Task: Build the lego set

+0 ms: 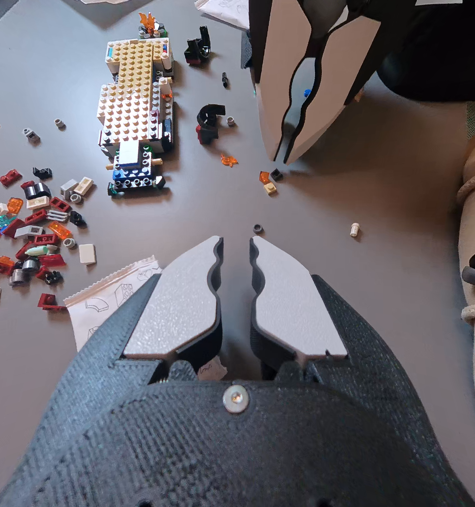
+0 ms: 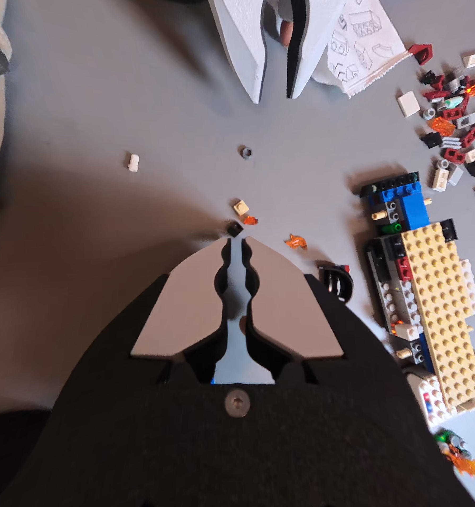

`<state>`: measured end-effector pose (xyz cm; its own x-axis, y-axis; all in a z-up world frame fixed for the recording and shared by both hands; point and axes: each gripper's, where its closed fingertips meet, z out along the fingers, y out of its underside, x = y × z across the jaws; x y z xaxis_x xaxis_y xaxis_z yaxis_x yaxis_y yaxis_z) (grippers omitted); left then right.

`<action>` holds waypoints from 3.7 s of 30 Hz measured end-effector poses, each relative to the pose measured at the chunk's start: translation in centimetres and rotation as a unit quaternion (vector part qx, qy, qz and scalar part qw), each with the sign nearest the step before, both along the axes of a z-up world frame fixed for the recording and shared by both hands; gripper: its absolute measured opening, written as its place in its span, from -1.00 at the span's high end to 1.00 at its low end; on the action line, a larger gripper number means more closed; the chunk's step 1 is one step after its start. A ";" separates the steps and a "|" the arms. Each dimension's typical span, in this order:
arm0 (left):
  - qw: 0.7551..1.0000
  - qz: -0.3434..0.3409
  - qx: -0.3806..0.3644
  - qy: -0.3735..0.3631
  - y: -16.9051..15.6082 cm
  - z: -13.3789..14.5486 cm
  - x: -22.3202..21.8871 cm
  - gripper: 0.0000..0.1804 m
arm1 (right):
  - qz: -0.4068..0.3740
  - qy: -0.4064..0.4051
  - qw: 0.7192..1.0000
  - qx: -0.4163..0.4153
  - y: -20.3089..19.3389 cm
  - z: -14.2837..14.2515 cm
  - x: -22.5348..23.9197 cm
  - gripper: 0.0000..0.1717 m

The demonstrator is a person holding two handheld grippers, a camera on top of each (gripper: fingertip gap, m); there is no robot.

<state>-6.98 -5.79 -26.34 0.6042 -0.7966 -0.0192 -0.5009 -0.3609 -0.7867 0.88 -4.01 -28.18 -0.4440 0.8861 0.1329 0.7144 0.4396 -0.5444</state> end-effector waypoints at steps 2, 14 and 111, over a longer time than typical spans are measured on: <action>1.000 -0.001 0.001 0.002 0.0 0.0 0.0 0.80 | -0.001 -0.007 1.000 0.012 0.3 -0.1 0.6 0.88; 1.000 -0.006 0.014 0.019 -0.2 -0.1 0.2 0.82 | -0.032 -0.007 0.999 0.003 -0.6 -0.4 -0.8 0.86; 0.992 -0.080 0.059 -0.081 4.5 4.5 5.5 0.88 | -0.019 0.283 0.940 0.191 3.0 7.9 -2.6 0.85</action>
<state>-1.45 -1.24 -21.79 0.4727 -0.8807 -0.0307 -0.4086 -0.1882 -0.8931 -1.70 -1.02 -20.32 -0.1750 0.7391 0.6504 0.3767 0.6606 -0.6494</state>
